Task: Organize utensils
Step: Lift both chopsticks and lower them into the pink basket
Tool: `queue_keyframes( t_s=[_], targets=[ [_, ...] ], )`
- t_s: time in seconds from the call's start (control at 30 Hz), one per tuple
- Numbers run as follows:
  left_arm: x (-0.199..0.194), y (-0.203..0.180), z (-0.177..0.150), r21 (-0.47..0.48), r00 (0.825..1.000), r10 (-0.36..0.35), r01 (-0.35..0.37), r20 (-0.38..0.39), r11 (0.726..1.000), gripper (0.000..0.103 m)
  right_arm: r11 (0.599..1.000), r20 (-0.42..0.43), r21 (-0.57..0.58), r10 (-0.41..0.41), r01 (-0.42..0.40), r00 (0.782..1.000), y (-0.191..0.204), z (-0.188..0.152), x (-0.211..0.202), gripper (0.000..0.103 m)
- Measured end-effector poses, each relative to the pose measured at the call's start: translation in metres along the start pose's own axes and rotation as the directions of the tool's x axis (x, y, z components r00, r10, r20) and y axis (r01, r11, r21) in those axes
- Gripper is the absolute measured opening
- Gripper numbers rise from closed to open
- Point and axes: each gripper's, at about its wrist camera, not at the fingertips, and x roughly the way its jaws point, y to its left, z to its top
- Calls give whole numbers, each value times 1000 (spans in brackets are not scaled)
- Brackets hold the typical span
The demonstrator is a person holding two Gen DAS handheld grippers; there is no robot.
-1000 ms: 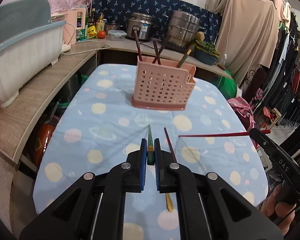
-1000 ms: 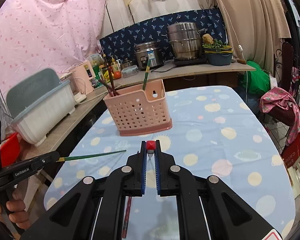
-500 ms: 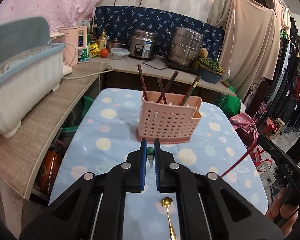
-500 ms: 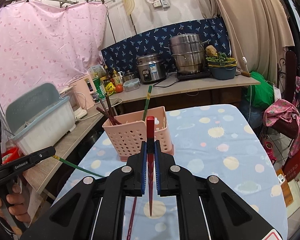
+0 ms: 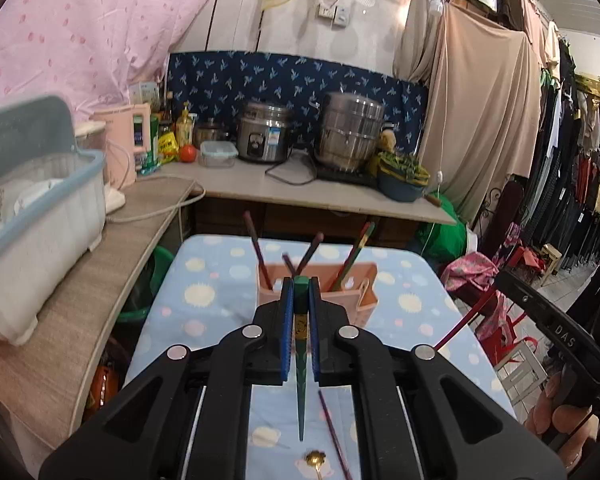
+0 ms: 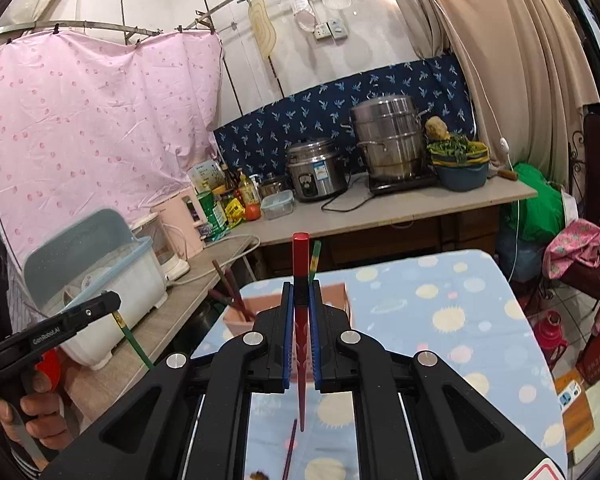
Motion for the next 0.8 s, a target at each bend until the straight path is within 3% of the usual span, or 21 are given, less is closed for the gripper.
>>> queue_keyframes(
  t_s=[0.47, 0.63, 0.8],
  targets=[
    [9, -32, 96, 38, 982, -24, 17, 189, 999, 7, 1000, 90, 3, 23, -23, 996, 11, 72, 42, 7],
    [26, -38, 115, 49, 969, -15, 3, 248, 999, 7, 1000, 113, -1, 27, -27, 993, 16, 91, 62, 7],
    [53, -38, 121, 45, 968, -7, -4, 252, 999, 7, 1000, 91, 0, 21, -21, 996, 14, 92, 89, 7]
  ],
)
